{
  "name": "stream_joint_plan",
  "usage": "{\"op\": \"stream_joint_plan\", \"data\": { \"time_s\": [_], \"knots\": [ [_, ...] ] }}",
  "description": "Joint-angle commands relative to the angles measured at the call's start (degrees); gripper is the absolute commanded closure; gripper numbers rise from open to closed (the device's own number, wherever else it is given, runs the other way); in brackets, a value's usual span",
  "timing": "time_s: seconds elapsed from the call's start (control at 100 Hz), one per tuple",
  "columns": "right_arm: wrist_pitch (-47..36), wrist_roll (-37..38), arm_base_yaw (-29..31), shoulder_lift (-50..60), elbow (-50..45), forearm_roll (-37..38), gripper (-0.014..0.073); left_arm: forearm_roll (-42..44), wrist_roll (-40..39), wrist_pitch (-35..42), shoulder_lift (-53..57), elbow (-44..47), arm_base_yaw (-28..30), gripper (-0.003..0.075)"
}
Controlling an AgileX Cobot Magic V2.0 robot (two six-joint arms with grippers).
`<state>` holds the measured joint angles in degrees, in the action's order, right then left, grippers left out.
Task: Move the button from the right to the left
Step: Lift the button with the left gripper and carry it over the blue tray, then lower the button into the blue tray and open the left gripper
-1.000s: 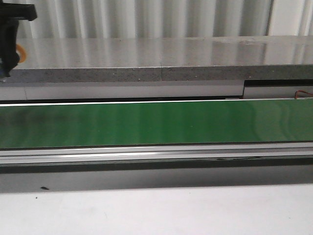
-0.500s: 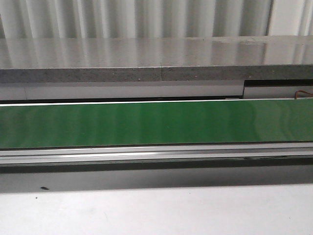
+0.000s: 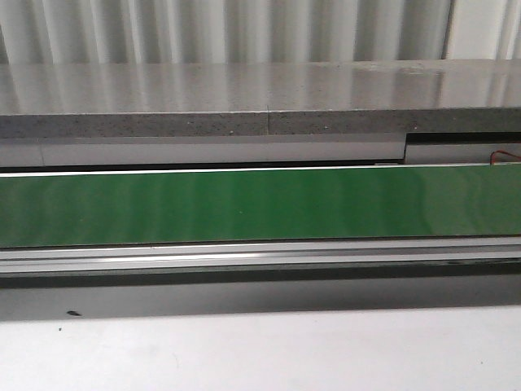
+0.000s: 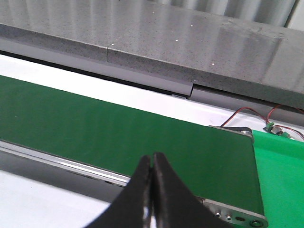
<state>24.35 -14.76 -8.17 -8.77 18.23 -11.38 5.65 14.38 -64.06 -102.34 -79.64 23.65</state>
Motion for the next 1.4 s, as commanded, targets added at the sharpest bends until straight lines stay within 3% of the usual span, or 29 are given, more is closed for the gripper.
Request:
{"op": "stream_joint_plan", "data": {
  "time_s": [0.0,0.36,0.43,0.58,0.66,0.94,1.21,1.39],
  "knots": [
    [-4.44,-0.71,-0.15,-0.48,1.40,-0.33,0.0662,-1.30,0.86,4.12,2.73,0.35,0.19,0.0594],
    [-4.44,-0.71,-0.15,-0.48,1.40,-0.33,0.0662,-0.11,0.86,3.81,-3.94,0.81,0.19,0.0587],
    [-4.44,-0.71,-0.15,-0.48,1.40,-0.33,0.0662,0.43,0.86,3.66,-4.63,0.81,0.19,0.0523],
    [-4.44,-0.71,-0.15,-0.48,1.40,-0.33,0.0662,0.13,0.86,3.50,-5.18,0.81,0.19,0.0272],
    [-4.44,-0.71,-0.15,-0.48,1.40,-0.33,0.0662,0.24,0.86,3.78,-5.18,0.69,0.19,0.0235],
    [-4.44,-0.71,-0.15,-0.48,1.40,-0.33,0.0662,-3.72,0.86,6.10,-1.72,0.49,0.19,0.0321],
    [-4.44,-0.71,-0.15,-0.48,1.40,-0.33,0.0662,-8.38,-2.53,15.90,8.91,2.78,-2.78,0.0662],
    [-4.44,-0.71,-0.15,-0.48,1.40,-0.33,0.0662,-10.41,-2.87,21.34,16.86,7.13,-8.19,0.0725]
  ]
}}
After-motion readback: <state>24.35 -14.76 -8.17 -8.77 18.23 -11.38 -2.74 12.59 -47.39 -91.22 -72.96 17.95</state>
